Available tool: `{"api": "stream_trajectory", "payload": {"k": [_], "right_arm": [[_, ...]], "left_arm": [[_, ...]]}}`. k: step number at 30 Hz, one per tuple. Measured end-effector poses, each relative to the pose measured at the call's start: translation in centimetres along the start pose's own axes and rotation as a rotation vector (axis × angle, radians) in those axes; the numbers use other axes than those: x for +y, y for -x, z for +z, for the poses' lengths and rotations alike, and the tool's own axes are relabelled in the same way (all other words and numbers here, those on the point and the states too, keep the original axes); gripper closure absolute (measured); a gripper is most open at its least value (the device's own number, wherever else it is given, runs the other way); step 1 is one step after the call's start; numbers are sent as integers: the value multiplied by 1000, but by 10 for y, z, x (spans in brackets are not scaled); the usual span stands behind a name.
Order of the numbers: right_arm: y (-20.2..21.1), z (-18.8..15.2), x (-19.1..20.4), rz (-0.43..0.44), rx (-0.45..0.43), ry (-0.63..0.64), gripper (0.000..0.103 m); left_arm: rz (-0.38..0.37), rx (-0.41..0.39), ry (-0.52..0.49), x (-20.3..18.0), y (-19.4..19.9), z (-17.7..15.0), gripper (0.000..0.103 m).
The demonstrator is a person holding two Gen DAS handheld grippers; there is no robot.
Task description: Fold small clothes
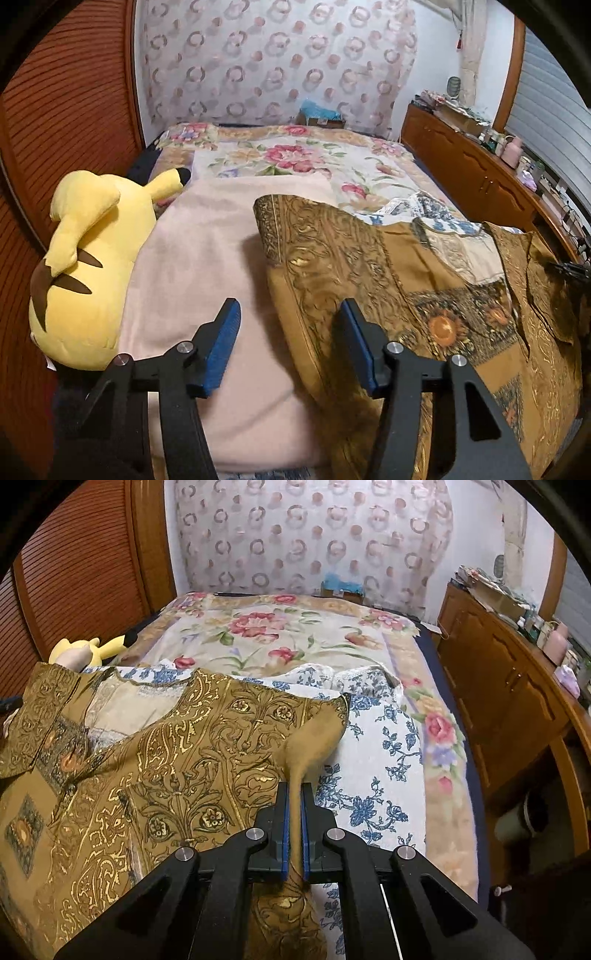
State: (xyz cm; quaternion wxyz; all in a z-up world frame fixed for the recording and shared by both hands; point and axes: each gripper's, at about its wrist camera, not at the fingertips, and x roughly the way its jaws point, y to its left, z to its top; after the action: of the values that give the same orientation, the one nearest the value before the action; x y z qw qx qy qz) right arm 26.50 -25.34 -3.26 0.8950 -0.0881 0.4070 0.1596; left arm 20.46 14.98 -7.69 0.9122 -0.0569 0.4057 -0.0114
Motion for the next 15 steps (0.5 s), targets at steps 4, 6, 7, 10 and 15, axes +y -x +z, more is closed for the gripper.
{"api": "stream_trajectory", "payload": {"k": [4,6,7,10,15], "right_arm": [[4,-2,3,18,2,13,98],[5,-2,5,14,5,20,98],[5,-3,6,8,6,25,98],[6,-3,9,9,8,35,98],[6,-3,9,17,10,28,98]], "left_arm": [[-10,36,15,5,-16,5,46],[-19,36,21,7,-19,8,46],[-25,34,22,6,-19,9,46],[-35,31,5,2,-19,12,46],[-32,42,-7,-1,-22,17,47]]}}
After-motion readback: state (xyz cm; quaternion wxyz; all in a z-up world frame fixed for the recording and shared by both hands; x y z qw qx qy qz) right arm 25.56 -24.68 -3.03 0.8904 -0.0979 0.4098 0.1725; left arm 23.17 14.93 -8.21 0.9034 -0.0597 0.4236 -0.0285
